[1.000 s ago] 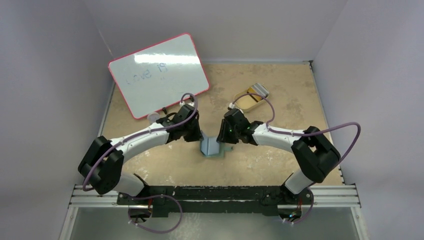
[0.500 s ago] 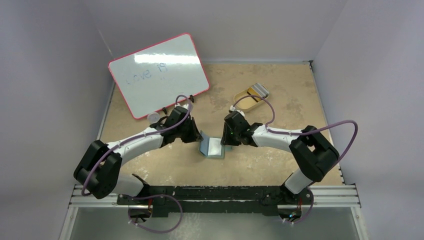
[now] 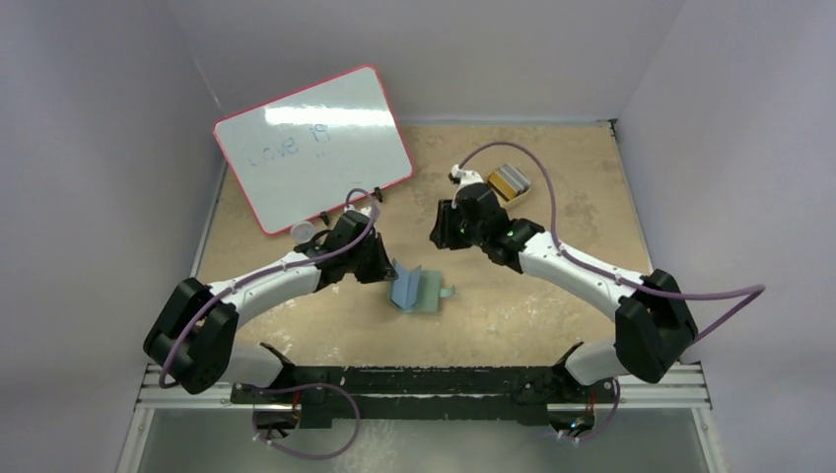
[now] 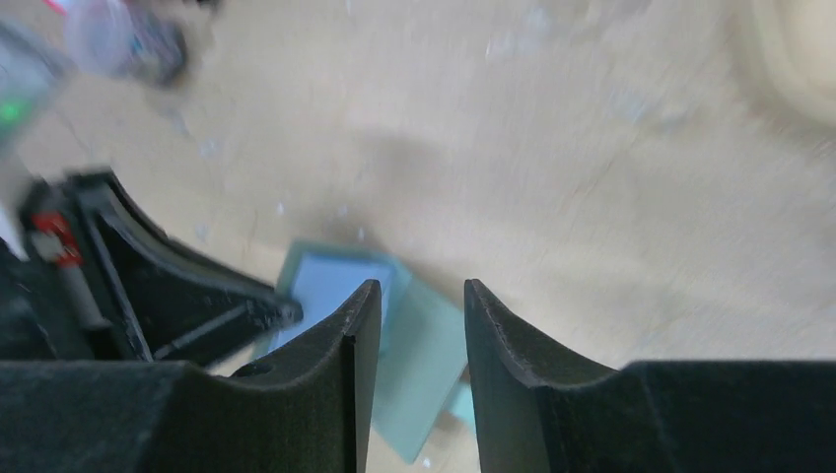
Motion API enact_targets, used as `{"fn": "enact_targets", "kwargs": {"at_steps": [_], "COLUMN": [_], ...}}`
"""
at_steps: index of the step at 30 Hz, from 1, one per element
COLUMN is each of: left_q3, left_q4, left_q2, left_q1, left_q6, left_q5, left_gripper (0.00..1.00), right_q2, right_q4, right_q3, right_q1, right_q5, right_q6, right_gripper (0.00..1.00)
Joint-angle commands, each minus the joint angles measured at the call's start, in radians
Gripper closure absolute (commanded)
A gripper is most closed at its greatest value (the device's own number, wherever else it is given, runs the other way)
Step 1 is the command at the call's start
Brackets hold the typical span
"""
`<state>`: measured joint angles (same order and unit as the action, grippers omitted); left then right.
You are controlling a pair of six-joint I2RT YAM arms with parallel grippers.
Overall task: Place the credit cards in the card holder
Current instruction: Pick up the credit card from the storage box.
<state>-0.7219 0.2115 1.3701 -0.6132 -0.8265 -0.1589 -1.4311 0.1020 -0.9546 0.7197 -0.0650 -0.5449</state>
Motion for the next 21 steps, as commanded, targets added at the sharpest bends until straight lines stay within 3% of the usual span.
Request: {"fn": "enact_targets", "kwargs": {"at_steps": [1, 4, 8, 21], "left_q3": [-0.055, -0.066, -0.071, -0.071], "left_q4": [0.024, 0.058, 0.099, 0.149], "left_q2": [-0.040, -0.047, -0.072, -0.141], "left_q1": [0.006, 0.006, 0.006, 0.006], "left_q6": [0.038, 0.061, 0.087, 0.141], "left_q5": [0.033, 0.049, 0.073, 0.026], "left_gripper": [1.00, 1.00, 1.00, 1.00], "right_q2": [0.008, -0.010, -0.074, -0.396], "right_q4": [0.036, 0.037, 0.039, 0.015], "right_q3": [-0.120, -0.167, -0.230, -0.440], "right_q1": [-0.078, -0.154, -0.223, -0.406], "right_q5": [-0.015, -0.024, -0.163, -0.291], "right_q6": [0.175, 0.277, 0.422, 0.685], "right_gripper": [0.59, 0.57, 0.55, 0.40]}}
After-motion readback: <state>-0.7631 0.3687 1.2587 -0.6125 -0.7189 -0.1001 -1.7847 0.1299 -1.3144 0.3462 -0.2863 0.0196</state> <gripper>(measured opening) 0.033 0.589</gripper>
